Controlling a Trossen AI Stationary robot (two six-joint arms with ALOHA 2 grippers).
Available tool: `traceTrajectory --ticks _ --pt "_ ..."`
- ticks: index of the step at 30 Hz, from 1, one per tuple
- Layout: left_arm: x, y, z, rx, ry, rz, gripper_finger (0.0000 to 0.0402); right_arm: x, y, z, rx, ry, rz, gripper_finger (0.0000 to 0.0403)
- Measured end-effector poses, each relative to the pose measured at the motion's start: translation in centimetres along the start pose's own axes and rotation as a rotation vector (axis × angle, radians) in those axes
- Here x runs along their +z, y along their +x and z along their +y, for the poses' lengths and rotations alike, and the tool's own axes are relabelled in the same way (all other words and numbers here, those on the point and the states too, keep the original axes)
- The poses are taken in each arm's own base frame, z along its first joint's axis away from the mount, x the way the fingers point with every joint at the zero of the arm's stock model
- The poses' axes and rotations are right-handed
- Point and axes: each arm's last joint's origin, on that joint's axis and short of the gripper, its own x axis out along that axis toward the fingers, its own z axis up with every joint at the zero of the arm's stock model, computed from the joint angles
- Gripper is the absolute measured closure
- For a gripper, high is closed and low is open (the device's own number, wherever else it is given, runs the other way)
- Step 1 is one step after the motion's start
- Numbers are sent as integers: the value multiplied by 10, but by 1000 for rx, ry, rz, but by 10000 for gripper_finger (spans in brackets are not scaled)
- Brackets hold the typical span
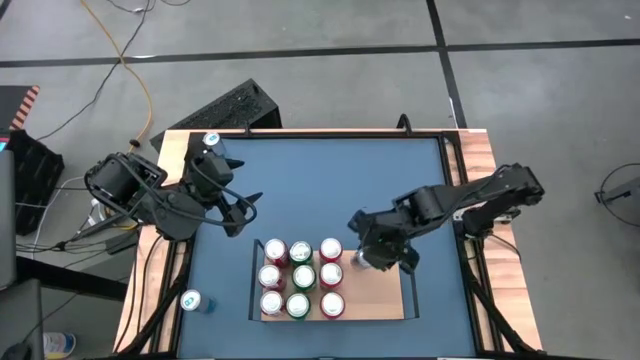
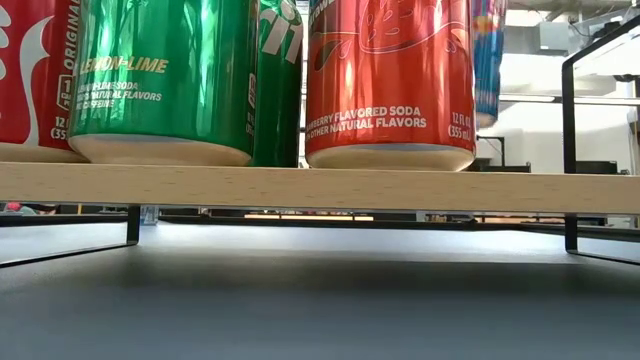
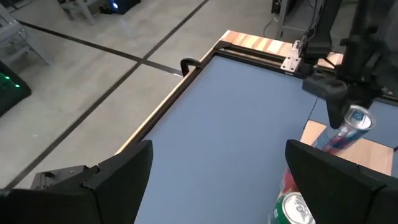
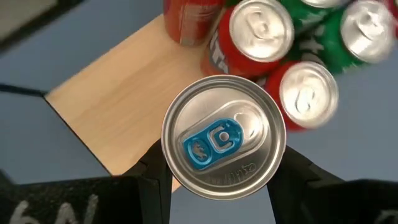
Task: Place canned beverage on shelf
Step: Put the top right blue soda can on the shelf aligned with the other left orange soda can
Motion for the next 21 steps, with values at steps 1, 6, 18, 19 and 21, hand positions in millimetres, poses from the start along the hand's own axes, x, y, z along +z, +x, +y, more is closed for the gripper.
traceTrajectory --ticks 1,6,18,19,21 --pt "0 0 0 -5 0 4 49 1 5 0 11 -36 12 228" --pt "0 0 0 -16 -1 12 49 2 26 0 79 -129 86 228" --pt "0 0 0 -13 -4 9 49 4 27 6 145 -338 49 228" --pt "0 0 0 -12 -4 9 49 4 27 6 152 -334 38 228" --pt "0 0 0 -12 -4 9 49 4 27 3 156 -327 23 228"
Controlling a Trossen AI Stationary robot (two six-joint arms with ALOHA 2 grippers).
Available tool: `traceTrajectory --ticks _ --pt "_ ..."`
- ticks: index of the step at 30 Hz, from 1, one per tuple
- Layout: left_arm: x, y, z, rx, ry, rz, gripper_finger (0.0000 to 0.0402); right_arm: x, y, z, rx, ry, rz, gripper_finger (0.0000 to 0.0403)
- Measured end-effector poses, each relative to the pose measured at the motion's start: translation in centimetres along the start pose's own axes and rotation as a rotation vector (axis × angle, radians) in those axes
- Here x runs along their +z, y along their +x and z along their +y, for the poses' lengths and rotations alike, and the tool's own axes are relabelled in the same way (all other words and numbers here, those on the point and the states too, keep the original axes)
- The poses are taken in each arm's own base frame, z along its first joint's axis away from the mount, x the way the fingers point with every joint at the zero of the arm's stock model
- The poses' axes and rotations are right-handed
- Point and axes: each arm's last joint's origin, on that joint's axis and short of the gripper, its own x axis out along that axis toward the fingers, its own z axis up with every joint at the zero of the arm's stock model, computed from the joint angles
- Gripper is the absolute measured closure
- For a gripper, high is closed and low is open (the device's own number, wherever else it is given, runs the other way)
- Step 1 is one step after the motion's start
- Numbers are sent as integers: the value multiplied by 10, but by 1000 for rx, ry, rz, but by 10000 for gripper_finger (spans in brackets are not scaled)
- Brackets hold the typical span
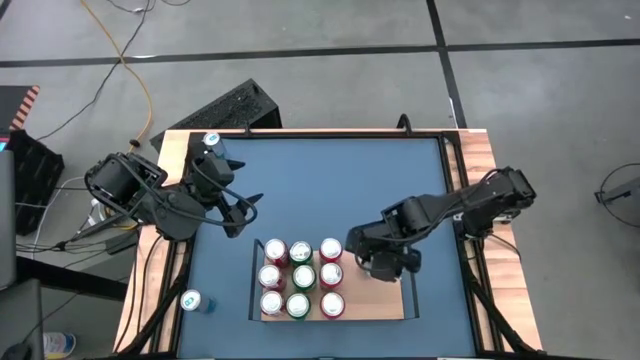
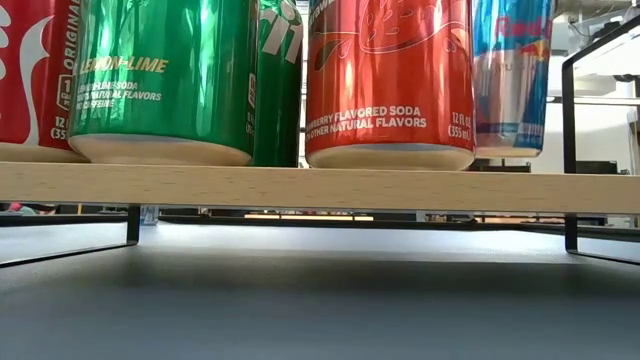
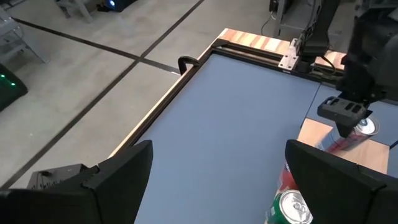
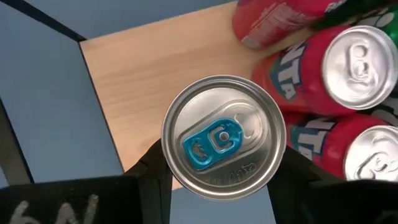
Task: Place canned beverage on shelf
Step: Put the top right blue soda can on the shelf aligned with the other left orange soda can
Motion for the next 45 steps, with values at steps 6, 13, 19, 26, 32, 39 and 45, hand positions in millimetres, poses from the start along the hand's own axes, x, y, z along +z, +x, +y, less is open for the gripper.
traceTrajectory --ticks 6,13,19,26,32,39,45 --pt "0 0 0 12 2 -9 49 -10 -3 -11 -33 -49 -29 228" --pt "0 0 0 13 3 -10 49 -24 -7 -22 -34 -58 -86 228" --pt "1 0 1 24 3 -18 49 -34 -9 -24 4 -70 -106 228" --pt "1 0 1 40 3 -30 49 -47 -7 -28 -1 -93 -96 228" --pt "1 0 1 44 18 -32 49 -50 -7 -31 -16 -88 -104 228" --pt "1 0 1 44 18 -32 49 -57 14 -25 34 -76 -94 228" --pt "1 0 1 44 19 -32 49 -56 15 -28 3 -85 -100 228"
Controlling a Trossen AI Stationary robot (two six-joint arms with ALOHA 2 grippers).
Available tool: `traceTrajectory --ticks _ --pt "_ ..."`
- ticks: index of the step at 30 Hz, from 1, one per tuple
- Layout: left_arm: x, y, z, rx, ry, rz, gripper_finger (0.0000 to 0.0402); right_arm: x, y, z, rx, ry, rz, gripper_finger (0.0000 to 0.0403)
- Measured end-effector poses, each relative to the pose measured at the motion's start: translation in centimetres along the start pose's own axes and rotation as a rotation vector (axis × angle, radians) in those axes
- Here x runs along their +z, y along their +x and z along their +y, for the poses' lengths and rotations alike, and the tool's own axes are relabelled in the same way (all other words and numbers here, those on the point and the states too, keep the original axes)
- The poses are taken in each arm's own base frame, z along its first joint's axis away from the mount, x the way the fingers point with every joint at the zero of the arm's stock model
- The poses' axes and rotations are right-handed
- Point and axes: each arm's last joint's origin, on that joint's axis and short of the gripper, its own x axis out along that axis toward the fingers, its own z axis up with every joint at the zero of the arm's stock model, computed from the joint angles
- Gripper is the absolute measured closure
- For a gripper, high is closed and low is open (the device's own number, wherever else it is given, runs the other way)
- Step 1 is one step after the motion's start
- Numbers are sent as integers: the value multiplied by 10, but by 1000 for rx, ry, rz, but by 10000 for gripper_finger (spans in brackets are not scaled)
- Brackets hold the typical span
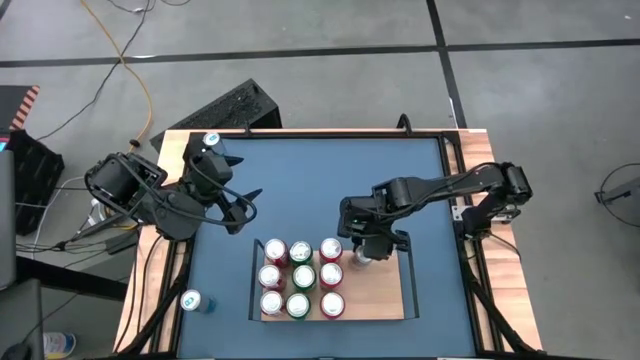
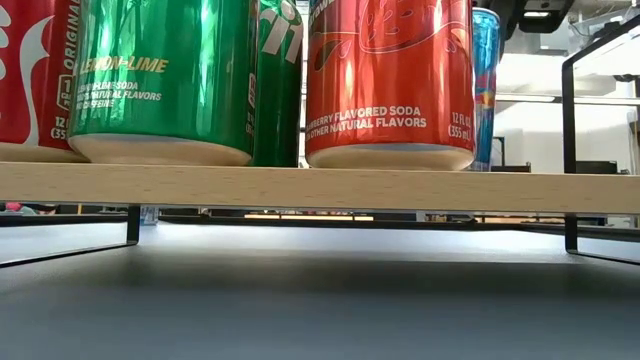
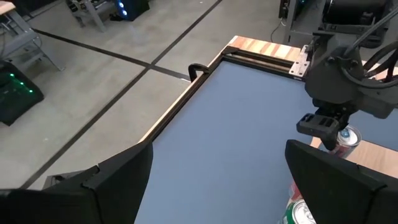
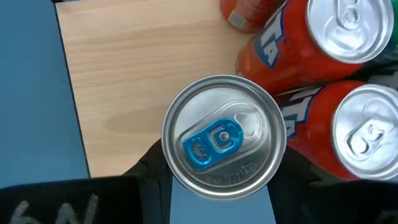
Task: Place canned beverage on shelf
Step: Put the top right blue soda can on the shelf aligned with the other left orange soda can
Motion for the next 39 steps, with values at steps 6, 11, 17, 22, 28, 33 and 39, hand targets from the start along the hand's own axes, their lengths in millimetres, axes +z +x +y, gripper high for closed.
traceTrajectory --ticks 6,11,17,22,28,33,39 --pt "0 0 0 0 -2 0 49 0 0 0 -3 0 0 226" --pt "0 0 0 -1 3 0 49 -2 -1 -1 -5 20 3 198" --pt "0 0 0 -1 3 1 49 -2 -1 -1 -6 21 3 177" --pt "0 0 0 -2 4 1 49 -2 -1 -1 -7 21 3 175" --pt "0 0 0 -2 27 1 49 -2 -1 -1 -11 22 7 173" --pt "0 0 0 -2 30 1 49 -2 -1 -2 -16 36 4 173" --pt "0 0 0 -2 30 1 49 -1 -1 -2 -21 37 2 172"
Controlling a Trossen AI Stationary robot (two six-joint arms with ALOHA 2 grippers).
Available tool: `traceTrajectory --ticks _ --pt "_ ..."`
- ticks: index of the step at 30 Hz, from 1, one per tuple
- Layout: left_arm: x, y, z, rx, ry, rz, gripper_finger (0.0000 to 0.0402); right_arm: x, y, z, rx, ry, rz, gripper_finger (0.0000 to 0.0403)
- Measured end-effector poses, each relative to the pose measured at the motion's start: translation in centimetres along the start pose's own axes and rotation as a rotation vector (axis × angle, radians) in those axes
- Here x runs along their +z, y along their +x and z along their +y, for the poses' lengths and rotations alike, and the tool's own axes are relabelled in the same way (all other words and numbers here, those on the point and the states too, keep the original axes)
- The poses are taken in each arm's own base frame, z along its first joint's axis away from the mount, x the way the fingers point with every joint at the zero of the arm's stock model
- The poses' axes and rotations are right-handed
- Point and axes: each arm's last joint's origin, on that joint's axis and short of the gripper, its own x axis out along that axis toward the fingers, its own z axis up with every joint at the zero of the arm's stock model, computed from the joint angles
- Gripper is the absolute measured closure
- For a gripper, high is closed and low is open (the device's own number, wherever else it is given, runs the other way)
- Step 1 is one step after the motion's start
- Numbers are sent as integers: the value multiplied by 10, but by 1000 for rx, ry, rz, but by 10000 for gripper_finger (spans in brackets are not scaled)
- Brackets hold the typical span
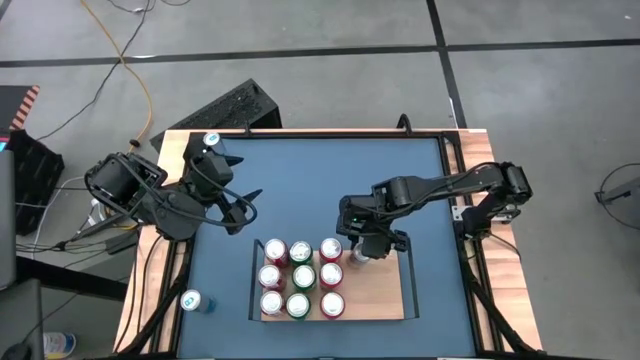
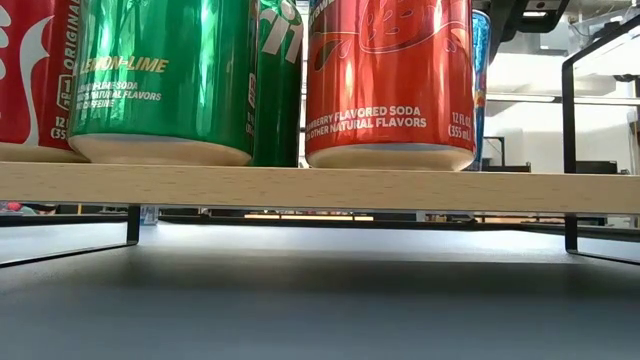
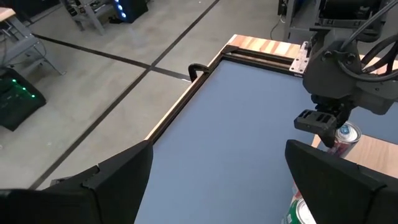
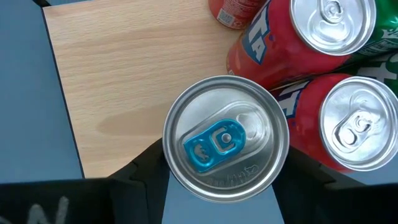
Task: Place canned beverage on shelf
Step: Put the top right blue soda can on the shelf aligned with the other left orange soda can, then put the top blue soda can on the shelf aligned with the other blue soda can
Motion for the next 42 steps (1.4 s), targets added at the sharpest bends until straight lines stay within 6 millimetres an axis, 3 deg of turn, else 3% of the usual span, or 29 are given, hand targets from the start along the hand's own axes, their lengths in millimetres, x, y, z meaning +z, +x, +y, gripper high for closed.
traceTrajectory --ticks 11,23,33,42 --pt "0 0 0 -4 0 3 49 1 0 0 -3 -2 0 130" --pt "0 0 0 -5 -16 3 49 0 -1 1 -1 59 8 126" --pt "0 2 1 -12 -114 19 49 5 -30 13 -65 99 -20 126" --pt "8 28 22 62 -299 78 49 8 -67 28 -224 224 19 126"
